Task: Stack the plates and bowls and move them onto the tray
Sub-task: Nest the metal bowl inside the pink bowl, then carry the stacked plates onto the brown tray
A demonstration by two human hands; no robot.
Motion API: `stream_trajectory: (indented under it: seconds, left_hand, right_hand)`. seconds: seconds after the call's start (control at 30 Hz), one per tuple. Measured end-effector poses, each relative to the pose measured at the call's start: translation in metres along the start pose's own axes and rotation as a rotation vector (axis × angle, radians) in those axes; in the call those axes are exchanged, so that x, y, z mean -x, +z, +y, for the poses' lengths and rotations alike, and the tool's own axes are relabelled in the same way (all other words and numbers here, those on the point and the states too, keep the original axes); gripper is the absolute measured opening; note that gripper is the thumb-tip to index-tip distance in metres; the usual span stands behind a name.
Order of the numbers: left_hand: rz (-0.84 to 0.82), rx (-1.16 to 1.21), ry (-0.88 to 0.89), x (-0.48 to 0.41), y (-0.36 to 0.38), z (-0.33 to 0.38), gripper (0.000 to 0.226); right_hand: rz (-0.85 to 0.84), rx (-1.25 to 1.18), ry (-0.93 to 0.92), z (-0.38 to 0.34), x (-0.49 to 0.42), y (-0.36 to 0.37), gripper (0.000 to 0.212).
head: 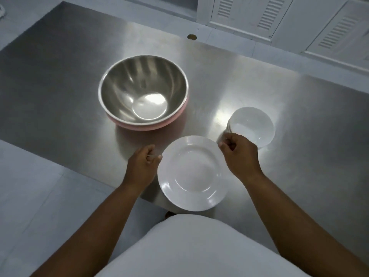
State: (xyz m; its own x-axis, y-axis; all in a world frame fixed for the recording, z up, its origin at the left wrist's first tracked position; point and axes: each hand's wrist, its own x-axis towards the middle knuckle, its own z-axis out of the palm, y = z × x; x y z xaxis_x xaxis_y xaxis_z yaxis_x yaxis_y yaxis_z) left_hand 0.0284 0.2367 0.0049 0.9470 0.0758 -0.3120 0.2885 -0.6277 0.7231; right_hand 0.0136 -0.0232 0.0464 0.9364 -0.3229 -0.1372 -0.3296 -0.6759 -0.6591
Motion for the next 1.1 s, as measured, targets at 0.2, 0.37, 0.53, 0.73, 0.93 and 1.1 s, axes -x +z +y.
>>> stream_trajectory:
  seconds: [0.2,0.37,0.53,0.73,0.93,1.1]
  left_hand:
    - [-0.121,-0.092,0.006,0.019,0.018,-0.018,0.025]
    - [-0.124,-0.045,-0.063,0.023,0.022,-0.018,0.033]
    - [-0.125,-0.043,-0.050,0.024,0.022,-0.015,0.030]
    - [-0.129,-0.053,-0.014,0.023,0.017,-0.014,0.026]
    - [-0.149,0.015,0.037,0.016,0.001,0.000,0.023]
    - [-0.186,0.070,0.157,0.009,-0.015,0.029,0.041]
  right_hand:
    - [-0.043,0.036,0.199,0.039,0.044,0.015,0.038]
    - [-0.135,-0.063,0.257,0.051,0.058,0.022,0.038]
    - [-0.141,-0.133,0.303,0.051,0.058,0.020,0.039]
    - [-0.120,-0.145,0.294,0.048,0.062,0.018,0.036]
    - [-0.037,-0.205,0.313,0.041,0.071,0.010,0.036]
    - [0.075,-0.271,0.307,0.035,0.073,-0.006,0.035]
